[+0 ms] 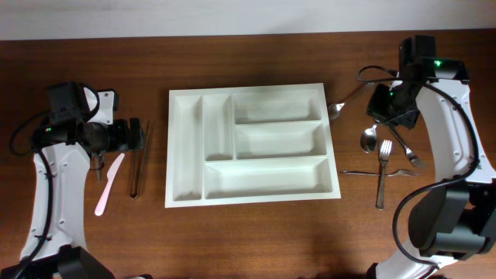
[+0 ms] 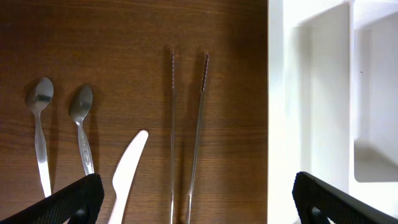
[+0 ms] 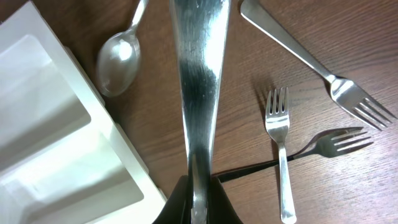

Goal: Pack container
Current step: 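Carry the spoon with the right gripper into the tray's top-right compartment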

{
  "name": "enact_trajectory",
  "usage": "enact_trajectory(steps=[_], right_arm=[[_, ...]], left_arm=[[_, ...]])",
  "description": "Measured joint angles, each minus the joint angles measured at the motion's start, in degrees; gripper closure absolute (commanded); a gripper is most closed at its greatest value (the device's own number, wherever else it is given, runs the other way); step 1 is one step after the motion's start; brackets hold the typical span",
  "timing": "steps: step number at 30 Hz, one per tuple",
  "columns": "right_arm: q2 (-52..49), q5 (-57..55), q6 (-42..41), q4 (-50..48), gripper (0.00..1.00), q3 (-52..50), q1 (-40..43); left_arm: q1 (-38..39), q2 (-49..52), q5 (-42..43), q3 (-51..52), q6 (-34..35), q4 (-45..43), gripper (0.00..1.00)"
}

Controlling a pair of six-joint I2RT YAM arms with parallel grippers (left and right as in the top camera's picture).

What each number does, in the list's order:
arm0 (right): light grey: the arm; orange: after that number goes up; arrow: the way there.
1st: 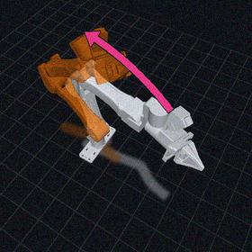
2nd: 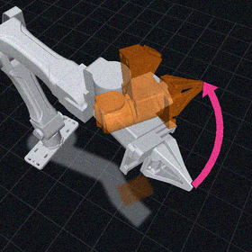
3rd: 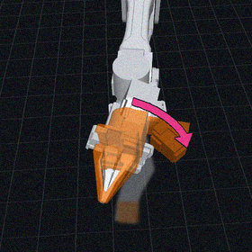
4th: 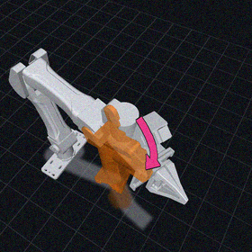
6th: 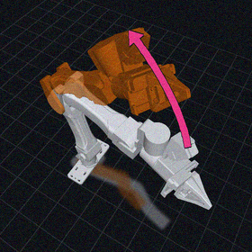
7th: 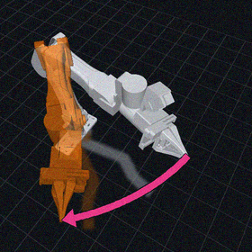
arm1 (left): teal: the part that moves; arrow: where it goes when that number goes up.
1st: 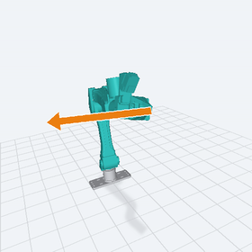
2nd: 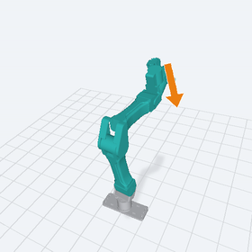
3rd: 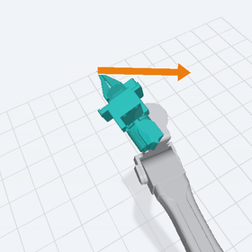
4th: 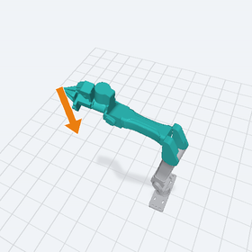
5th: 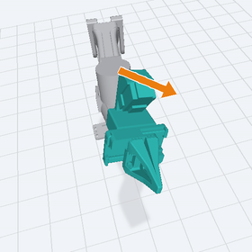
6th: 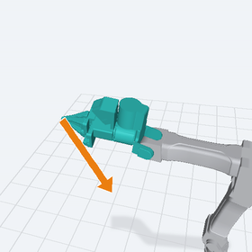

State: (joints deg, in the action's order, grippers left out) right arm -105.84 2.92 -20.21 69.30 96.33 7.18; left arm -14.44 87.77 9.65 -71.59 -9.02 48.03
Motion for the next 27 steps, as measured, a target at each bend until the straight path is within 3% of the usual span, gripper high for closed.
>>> enact_trajectory(steps=[6,12,19,27], right_arm=[[0.0,4.9,2.4,-0.6,0.96,0.0,-0.3],[0.0,8.6,-3.0,-5.4,0.96,0.0,-4.5],[-0.1,8.0,-19.9,-12.2,0.96,0.0,-15.4],[-0.9,-0.4,-42.4,-23.2,0.96,0.0,-25.7]], left_arm=[[0.0,0.0,0.0,0.0,0.0,0.0,0.01],[0.0,0.0,0.0,0.0,0.0,0.0,0.01],[0.0,0.0,0.0,0.0,0.0,0.0,0.01],[0.0,0.0,0.0,0.0,0.0,0.0,0.01]])
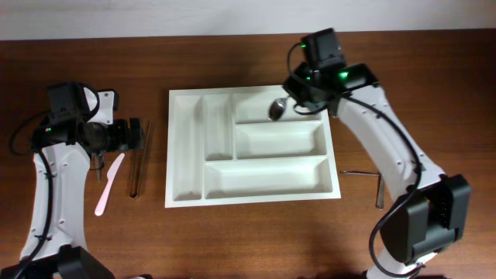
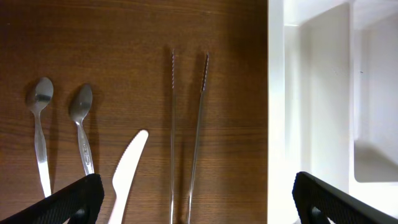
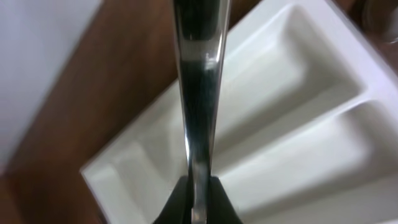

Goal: Pack container
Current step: 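Carry the spoon with the right gripper into the tray's top-right compartment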

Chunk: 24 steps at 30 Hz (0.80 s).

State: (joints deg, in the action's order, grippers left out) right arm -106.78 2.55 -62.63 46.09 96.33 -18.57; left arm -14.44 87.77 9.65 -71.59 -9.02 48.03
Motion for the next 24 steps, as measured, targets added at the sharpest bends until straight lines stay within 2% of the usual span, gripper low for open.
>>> enact_trajectory(steps=[8,18,20,22,24], right_arm=[[-5.9,-1.0,-17.2,-1.1,0.96,0.0,-1.1],[-14.7,4.9,-26.9,-4.5,0.96,0.0,-1.1],[-15.3,5.7,-27.6,-4.9,0.86,0.0,-1.1],[-15.3,6.6,-27.4,-7.2,0.65,0.0,-1.1],[-15.3,8.1,-25.1,-12.1,0.59,0.0,-1.1]], left_arm=[[0.0,0.0,0.0,0.0,0.0,0.0,0.01],[0.0,0.0,0.0,0.0,0.0,0.0,0.01],[0.0,0.0,0.0,0.0,0.0,0.0,0.01],[0.0,0.0,0.0,0.0,0.0,0.0,0.01],[0.0,0.0,0.0,0.0,0.0,0.0,0.01]])
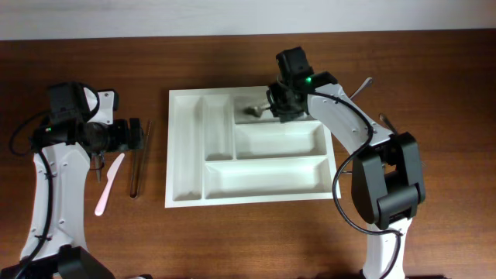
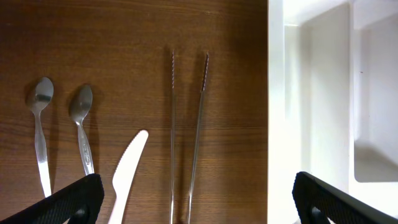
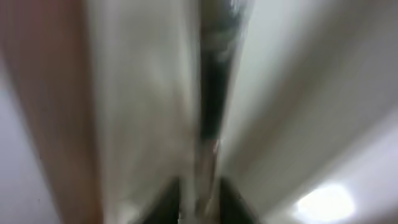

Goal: Pack container
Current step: 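Carry the spoon with the right gripper into the tray's top-right compartment, then return the right gripper to the pile and grasp the second spoon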

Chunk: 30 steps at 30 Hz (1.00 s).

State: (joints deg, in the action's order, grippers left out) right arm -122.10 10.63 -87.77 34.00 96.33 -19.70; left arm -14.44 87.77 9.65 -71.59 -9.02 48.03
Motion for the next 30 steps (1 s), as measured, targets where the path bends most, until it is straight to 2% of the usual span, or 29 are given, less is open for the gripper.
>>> enact_trajectory(steps=[3,9,16,19,25,30], right_arm=[[0.1,2.6,4.9,-6.1,0.53,0.0,0.0],[3.1,4.7,18.8,-6.8,0.53,0.0,0.5],[10.8,5.3,39.6,5.5,0.53,1.2,7.6],[11.7,3.6,45.3,12.0,0.59,1.9,14.4],[9.1,1.0,46.7,16.3,0.67,1.9,26.1],[4.5,1.9,43.8,16.3,0.7,1.9,29.6]], left_arm=[[0.0,0.0,0.0,0.0,0.0,0.0,0.01],[0.0,0.0,0.0,0.0,0.0,0.0,0.01],[0.0,0.0,0.0,0.0,0.0,0.0,0.01],[0.0,0.0,0.0,0.0,0.0,0.0,0.01],[0.0,0.0,0.0,0.0,0.0,0.0,0.01],[0.0,0.0,0.0,0.0,0.0,0.0,0.01]])
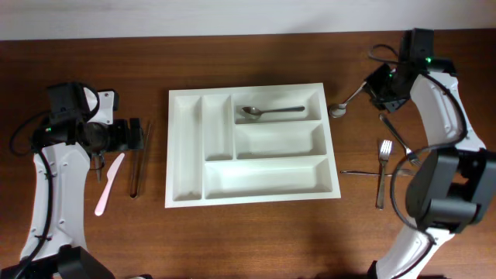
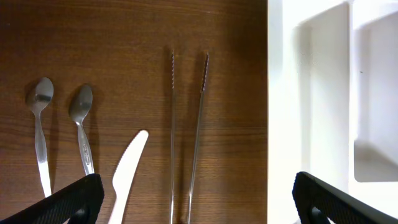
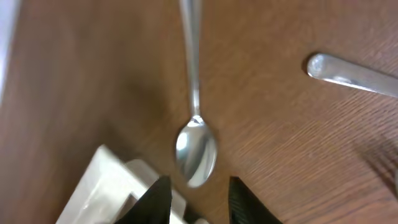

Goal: Pack container
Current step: 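Return the right gripper to the pile and grasp the second spoon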

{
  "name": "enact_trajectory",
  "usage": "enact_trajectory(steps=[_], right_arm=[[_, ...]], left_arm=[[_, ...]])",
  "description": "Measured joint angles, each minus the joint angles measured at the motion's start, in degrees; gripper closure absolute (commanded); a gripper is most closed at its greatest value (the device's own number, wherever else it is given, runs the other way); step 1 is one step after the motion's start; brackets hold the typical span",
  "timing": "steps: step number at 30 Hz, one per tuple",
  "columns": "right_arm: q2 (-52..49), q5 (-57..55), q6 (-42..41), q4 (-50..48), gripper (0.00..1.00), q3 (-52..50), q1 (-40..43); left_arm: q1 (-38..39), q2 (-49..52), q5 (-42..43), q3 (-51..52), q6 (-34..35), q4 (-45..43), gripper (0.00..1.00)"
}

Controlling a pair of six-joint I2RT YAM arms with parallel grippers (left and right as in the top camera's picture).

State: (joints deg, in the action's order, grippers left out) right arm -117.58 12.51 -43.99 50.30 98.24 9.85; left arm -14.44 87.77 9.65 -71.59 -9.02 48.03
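Note:
The white cutlery tray lies mid-table. One metal spoon rests in its top right compartment. My right gripper is open and empty, hovering over a second spoon that lies on the wood just off the tray's right edge. My left gripper is wide open above the metal tongs, left of the tray. A white plastic knife and two teaspoons lie further left.
Three forks lie right of the tray: one upright, one slanted, and a thin one crosswise. A fork handle end shows in the right wrist view. The tray's other compartments hold nothing.
The right gripper has let go of the spoon, which now lies in the top right compartment. It has moved out to the right and stands open over another spoon. The left arm is unchanged.
The right gripper first held a spoon over the forks right of the tray. It then held it above the tray's top right compartment, then low inside it. Now that spoon lies there and the gripper is back beside the tray. The left arm never moved.

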Motion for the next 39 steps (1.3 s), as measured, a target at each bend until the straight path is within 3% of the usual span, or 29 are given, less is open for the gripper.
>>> enact_trajectory(steps=[5,12,39], right_arm=[[-3.7,0.4,-1.1,-0.2,0.7,0.0,-0.7],[-5.2,-1.3,-1.0,-5.6,0.61,0.0,-1.5],[-12.7,-5.6,-1.0,-13.8,0.63,0.1,-4.9]], left_arm=[[0.0,0.0,0.0,0.0,0.0,0.0,0.01],[0.0,0.0,0.0,0.0,0.0,0.0,0.01],[0.0,0.0,0.0,0.0,0.0,0.0,0.01]])
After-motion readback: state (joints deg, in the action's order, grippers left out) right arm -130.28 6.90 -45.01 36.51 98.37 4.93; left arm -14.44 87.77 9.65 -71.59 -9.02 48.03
